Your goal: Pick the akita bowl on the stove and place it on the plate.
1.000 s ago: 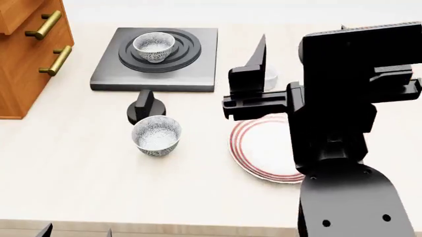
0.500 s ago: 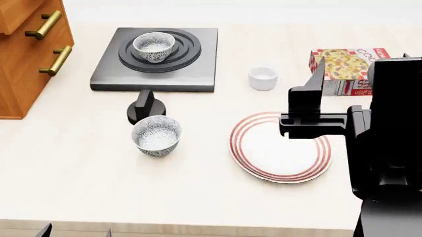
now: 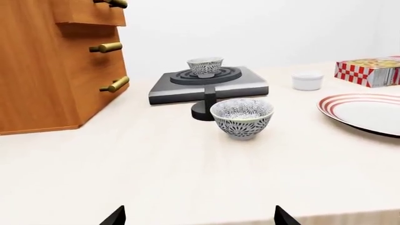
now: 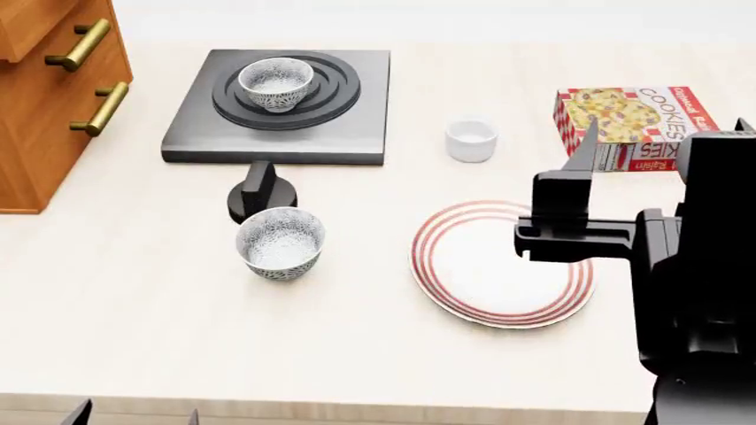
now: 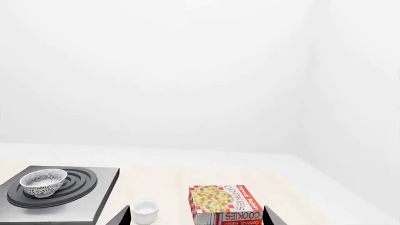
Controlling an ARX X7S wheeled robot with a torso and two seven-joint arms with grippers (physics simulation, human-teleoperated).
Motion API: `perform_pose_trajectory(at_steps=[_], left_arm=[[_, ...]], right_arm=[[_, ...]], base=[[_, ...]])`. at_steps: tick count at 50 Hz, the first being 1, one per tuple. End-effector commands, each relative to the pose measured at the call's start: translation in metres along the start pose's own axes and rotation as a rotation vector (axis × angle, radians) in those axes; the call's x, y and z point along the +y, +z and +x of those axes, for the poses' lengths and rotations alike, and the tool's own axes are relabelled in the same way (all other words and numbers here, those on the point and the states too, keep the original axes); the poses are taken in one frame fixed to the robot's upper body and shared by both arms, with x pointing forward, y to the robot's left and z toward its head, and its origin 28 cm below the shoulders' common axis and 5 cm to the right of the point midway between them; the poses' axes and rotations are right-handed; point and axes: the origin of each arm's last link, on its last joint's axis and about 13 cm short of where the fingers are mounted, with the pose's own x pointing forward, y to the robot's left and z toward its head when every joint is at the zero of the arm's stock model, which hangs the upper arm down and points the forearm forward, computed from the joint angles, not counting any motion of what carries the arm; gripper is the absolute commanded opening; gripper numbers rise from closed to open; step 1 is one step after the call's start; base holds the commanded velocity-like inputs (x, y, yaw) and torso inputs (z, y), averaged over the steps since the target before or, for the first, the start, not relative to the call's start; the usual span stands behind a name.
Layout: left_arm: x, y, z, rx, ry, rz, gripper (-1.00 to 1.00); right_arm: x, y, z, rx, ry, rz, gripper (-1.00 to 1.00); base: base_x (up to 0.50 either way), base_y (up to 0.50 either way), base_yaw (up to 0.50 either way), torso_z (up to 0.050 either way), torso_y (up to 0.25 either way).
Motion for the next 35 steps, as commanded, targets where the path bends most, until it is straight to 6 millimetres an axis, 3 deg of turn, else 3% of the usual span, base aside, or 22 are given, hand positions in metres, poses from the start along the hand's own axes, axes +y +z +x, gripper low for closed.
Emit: perform_pose_trajectory(at_steps=[1,10,16,23,35], left_arm=[[-0.001,0.005,0.002,-0.015,-0.011,-0.022,1.0],[0.0,0.03,0.01,-0.034,-0.012,-0.017,1.0],[0.003,0.057,0.027,-0.054,-0.004,0.0,1.0],[0.008,0.065,0.048,-0.034,0.019,-0.001,1.0],[0.016,0.096,0.08,-0.018,0.066,0.015,1.0]], right_arm=[[-0.002,-0.003,0.002,-0.001,-0.007,0.024,1.0],[-0.002,-0.002,0.001,0.0,-0.009,0.022,1.0],[-0.002,-0.003,0.002,0.003,-0.009,0.022,1.0],[-0.002,-0.003,0.002,0.005,-0.009,0.021,1.0],[-0.001,-0.003,0.002,0.006,-0.004,0.018,1.0]], base=[[0.0,0.0,0.0,0.0,0.0],[0.0,0.0,0.0,0.0,0.0],[0.0,0.0,0.0,0.0,0.0],[0.0,0.0,0.0,0.0,0.0],[0.0,0.0,0.0,0.0,0.0]])
